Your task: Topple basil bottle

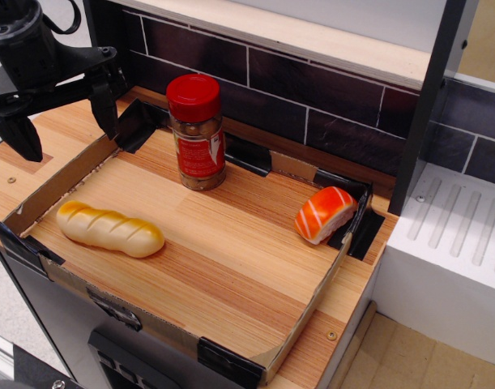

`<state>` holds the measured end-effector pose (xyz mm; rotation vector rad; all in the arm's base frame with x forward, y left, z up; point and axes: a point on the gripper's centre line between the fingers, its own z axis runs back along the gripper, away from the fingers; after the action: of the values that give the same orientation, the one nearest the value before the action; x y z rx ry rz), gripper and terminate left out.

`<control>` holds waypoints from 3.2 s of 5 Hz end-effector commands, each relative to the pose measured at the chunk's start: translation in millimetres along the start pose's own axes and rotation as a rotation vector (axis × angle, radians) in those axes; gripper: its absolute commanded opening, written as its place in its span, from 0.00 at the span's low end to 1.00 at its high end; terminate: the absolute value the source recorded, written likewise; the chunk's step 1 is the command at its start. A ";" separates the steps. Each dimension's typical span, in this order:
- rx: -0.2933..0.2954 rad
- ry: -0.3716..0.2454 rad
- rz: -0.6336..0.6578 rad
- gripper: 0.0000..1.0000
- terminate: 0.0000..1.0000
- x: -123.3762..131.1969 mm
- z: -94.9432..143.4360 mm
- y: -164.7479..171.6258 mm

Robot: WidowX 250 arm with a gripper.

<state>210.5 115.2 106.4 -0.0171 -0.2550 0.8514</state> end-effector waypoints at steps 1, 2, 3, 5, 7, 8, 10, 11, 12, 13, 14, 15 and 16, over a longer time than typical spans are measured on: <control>0.000 0.000 0.000 1.00 0.00 0.0 0.0 0.0; -0.043 0.030 -0.012 1.00 0.00 -3.7 -1.4 -22.0; -0.052 0.024 -0.018 1.00 0.00 -3.2 -3.8 -39.7; -0.070 0.037 0.004 1.00 0.00 -3.8 -6.3 -78.6; -0.080 -0.025 0.036 1.00 0.00 8.7 -9.1 -95.7; -0.057 -0.049 0.063 1.00 0.00 20.7 -10.3 -99.5; -0.043 -0.098 0.099 1.00 0.00 34.4 -20.3 -105.3; -0.015 -0.120 0.120 1.00 0.00 40.3 -23.5 -103.6; -0.002 -0.135 0.126 1.00 0.00 42.8 -27.6 -103.6; 0.005 -0.177 0.150 1.00 0.00 45.2 -25.7 -103.6; 0.023 -0.199 0.196 0.00 0.00 47.4 -22.7 -100.9; 0.027 -0.322 0.253 0.00 0.00 47.4 -16.5 -98.2; -0.012 -0.554 0.263 0.00 0.00 45.3 -16.5 -94.7</control>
<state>306.6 87.8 90.4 0.2137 -0.7376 1.1217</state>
